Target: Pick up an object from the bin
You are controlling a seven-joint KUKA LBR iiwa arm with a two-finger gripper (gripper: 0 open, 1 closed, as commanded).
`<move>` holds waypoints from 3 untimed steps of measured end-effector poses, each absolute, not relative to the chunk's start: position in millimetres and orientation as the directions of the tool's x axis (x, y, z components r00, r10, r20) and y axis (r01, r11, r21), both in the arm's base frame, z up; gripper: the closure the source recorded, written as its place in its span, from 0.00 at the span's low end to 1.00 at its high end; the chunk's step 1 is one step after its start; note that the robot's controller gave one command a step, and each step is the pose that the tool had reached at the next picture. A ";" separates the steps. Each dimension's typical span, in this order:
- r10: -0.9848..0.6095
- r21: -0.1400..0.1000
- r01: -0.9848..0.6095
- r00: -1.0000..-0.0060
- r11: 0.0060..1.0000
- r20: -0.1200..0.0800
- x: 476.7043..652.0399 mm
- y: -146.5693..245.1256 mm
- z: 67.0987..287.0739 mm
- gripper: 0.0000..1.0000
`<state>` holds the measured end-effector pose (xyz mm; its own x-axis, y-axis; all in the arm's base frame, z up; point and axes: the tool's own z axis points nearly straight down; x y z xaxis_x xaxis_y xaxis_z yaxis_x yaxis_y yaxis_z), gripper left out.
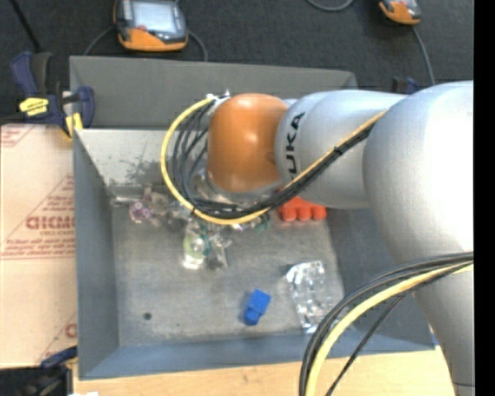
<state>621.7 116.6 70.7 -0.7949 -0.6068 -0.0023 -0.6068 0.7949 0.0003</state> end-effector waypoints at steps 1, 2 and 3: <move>-0.605 0.001 -0.605 -0.796 0.796 -0.003 622.0 116.7 71.3 1.00; -0.601 -0.001 -0.601 -0.799 0.799 -0.008 623.9 116.9 90.2 1.00; -0.598 -0.003 -0.598 -0.802 0.802 -0.008 625.8 116.5 120.2 1.00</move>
Offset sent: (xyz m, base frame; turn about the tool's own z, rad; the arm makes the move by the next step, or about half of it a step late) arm 0.0000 0.0000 0.0000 0.0000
